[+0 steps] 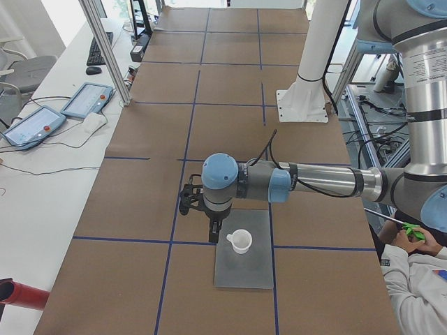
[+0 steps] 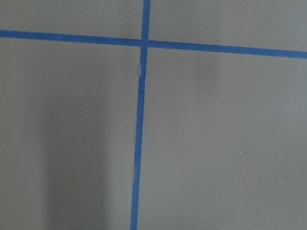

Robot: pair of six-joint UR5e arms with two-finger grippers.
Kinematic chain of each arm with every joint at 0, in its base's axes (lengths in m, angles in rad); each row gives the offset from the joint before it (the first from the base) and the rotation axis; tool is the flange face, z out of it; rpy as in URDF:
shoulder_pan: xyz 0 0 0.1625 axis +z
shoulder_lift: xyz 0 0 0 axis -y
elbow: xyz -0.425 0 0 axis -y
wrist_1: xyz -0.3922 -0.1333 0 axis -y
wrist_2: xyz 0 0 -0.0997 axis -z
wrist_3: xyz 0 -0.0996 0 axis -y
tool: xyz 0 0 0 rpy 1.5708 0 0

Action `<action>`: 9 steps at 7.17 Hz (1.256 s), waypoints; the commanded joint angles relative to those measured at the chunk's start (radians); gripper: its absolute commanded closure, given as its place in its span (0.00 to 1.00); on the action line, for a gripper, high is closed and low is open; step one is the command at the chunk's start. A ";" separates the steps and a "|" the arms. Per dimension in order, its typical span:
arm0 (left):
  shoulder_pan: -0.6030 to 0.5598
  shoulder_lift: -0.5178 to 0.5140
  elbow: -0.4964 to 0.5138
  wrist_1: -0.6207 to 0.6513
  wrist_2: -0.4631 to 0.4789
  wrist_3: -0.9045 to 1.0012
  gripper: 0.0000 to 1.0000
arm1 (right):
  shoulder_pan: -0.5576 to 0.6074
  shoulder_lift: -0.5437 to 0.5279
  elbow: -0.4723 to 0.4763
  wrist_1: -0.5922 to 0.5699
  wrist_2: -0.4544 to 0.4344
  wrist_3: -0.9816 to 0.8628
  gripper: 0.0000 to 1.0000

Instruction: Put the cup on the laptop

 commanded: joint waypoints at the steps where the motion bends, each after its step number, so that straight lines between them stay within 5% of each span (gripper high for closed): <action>1: 0.000 -0.006 0.003 0.004 0.003 0.002 0.00 | 0.000 0.000 0.000 0.000 0.001 0.000 0.00; 9: 0.000 0.003 -0.050 0.137 0.030 0.087 0.00 | 0.000 0.000 0.000 0.000 0.001 0.000 0.00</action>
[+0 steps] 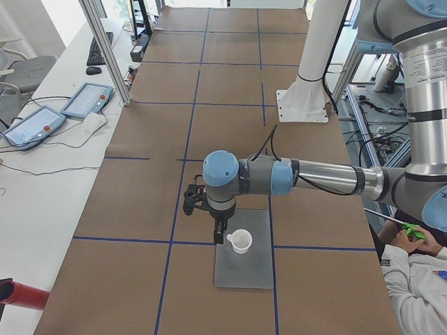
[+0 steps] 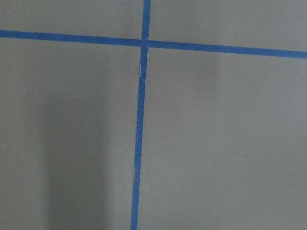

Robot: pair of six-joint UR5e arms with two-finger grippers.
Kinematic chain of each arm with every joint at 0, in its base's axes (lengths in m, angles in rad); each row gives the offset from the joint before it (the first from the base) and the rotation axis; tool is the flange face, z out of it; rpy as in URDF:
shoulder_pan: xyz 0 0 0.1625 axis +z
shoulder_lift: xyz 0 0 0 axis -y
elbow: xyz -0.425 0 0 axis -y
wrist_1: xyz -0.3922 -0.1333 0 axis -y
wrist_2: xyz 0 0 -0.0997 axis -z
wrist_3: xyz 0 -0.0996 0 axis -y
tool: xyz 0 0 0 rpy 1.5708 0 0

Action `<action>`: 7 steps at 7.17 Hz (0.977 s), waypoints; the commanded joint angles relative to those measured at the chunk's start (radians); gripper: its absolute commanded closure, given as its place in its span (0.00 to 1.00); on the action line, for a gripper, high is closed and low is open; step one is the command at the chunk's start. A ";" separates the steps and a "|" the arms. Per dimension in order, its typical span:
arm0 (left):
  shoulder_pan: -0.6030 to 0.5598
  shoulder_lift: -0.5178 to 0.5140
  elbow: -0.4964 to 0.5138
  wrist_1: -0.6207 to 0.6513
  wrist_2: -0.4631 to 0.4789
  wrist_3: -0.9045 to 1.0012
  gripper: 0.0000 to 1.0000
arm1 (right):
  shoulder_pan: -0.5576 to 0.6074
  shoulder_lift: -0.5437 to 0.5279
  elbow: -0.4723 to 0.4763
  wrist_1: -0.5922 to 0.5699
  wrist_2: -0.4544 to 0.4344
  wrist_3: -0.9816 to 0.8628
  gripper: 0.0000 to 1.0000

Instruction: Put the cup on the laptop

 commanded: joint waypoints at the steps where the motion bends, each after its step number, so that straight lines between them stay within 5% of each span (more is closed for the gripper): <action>1: 0.000 -0.002 0.001 0.001 -0.002 0.001 0.00 | 0.000 0.000 0.000 -0.001 0.000 0.000 0.00; 7: 0.000 0.004 0.000 -0.004 -0.002 -0.002 0.00 | 0.000 0.000 0.000 -0.001 0.000 0.000 0.00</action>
